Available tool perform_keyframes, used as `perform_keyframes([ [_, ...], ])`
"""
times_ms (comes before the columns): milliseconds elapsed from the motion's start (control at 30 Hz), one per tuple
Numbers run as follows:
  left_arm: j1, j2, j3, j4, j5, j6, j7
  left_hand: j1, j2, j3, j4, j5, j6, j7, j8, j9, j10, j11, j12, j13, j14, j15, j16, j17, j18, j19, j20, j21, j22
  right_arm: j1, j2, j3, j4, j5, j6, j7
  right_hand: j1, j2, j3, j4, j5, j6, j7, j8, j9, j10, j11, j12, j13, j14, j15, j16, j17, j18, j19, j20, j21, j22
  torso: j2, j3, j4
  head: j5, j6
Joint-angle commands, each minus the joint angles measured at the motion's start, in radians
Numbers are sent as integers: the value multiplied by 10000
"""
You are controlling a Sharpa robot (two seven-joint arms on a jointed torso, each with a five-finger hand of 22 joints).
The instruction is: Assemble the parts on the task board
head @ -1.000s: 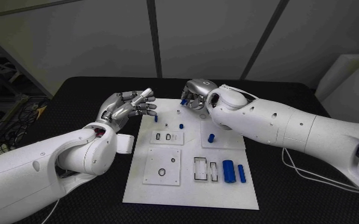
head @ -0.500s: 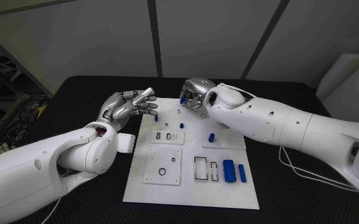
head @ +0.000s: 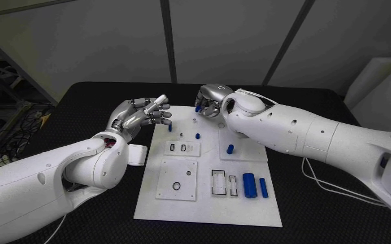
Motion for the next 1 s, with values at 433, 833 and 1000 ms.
perform_keyframes([
  [433,17,-42,7,-8,-30,123,20,100,2,12,-74,-18,14,35,-47,-16,19,33,-68,-15,-65,27,-53,19,-114,-46,50,-56,-17,-56,-130,-44,98,-45,278,-169,-195,-41,49,31,-49,-13,36,-29,156,-146,35,-37,-22,-72,4,-138,-190,-68,-161,62,-10,118,13,4,-5,5,-42],
  [833,18,-70,7,1,-30,110,7,103,5,13,-80,-18,13,35,-52,-16,17,34,-73,-15,-68,28,-62,23,-113,-48,51,-61,-21,-54,-111,-44,36,-16,-22,-219,-339,-579,-1277,476,-1539,-5034,27,-339,-247,-2940,650,96,-72,-1459,553,-1281,-1199,692,-3243,587,-2058,-3619,14,-10,12,-17,-22],
  [1000,19,-90,7,-2,-30,113,-1,103,5,13,-80,-18,13,35,-52,-16,17,34,-73,-15,-68,28,-62,23,-113,-48,51,-61,-21,-55,-274,-44,241,30,-371,-146,166,-498,-1892,1011,-1465,-4552,134,-254,-162,-3099,640,468,-55,-1411,572,-1266,-1490,717,-3159,609,-2242,-3742,18,-10,0,-8,-13],
])
